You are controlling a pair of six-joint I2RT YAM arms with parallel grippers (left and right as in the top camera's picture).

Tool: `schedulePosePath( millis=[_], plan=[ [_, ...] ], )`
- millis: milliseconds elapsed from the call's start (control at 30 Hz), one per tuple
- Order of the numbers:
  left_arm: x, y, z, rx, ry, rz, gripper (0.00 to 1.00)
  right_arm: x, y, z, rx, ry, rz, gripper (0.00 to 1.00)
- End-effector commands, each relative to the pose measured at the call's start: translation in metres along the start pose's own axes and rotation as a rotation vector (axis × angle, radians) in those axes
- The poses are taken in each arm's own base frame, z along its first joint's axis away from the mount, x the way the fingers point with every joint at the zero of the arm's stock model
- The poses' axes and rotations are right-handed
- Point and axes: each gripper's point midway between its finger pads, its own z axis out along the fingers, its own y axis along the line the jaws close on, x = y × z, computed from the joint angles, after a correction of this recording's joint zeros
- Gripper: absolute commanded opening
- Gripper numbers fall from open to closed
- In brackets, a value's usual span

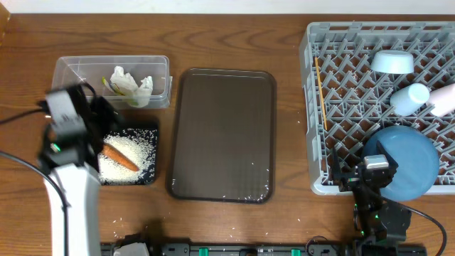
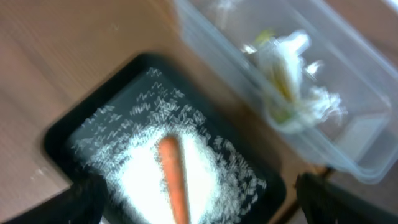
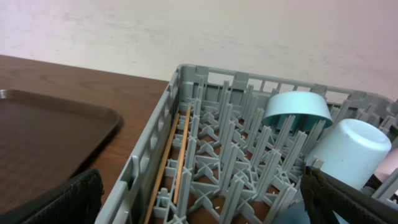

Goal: Sort waste into correct bins and load items into the dishwasher rack

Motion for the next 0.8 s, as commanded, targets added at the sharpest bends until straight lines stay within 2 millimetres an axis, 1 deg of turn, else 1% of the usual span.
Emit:
schedulePosePath(
  millis=[0, 33, 133, 300, 433, 533, 633, 767],
  plan=[
    [0.037, -0.025, 0.003, 0.209, -0.020, 0.192, 0.98, 0.000, -0.003, -0.001, 0.009, -0.002, 0.015, 0.99],
    [0.044, -0.028, 0.003, 0.253, -0.054, 0.215, 0.98, 0.000, -0.003, -0.001, 0.009, -0.002, 0.015, 0.99],
    [0.061, -0.028, 0.004, 0.314, -0.150, 0.224, 0.98, 0.000, -0.003, -0.001, 0.009, -0.002, 0.015, 0.99],
    [0.088, -0.018, 0.003, 0.387, -0.292, 0.218, 0.98, 0.000, -0.003, -0.001, 0.009, -0.002, 0.015, 0.99],
    [0.106, -0.011, 0.005, 0.421, -0.343, 0.214, 0.98, 0.000, -0.003, -0.001, 0.009, -0.002, 0.015, 0.99],
    [0.116, -0.012, 0.005, 0.464, -0.365, 0.218, 0.98, 0.000, -0.003, -0.001, 0.009, -0.002, 0.015, 0.99],
    [0.119, -0.013, 0.005, 0.489, -0.387, 0.220, 0.98, 0.000, -0.003, -0.001, 0.009, -0.002, 0.015, 0.99],
    [0.122, -0.020, 0.003, 0.525, -0.432, 0.234, 0.98, 0.000, -0.003, -0.001, 0.009, -0.002, 0.015, 0.99]
  ],
)
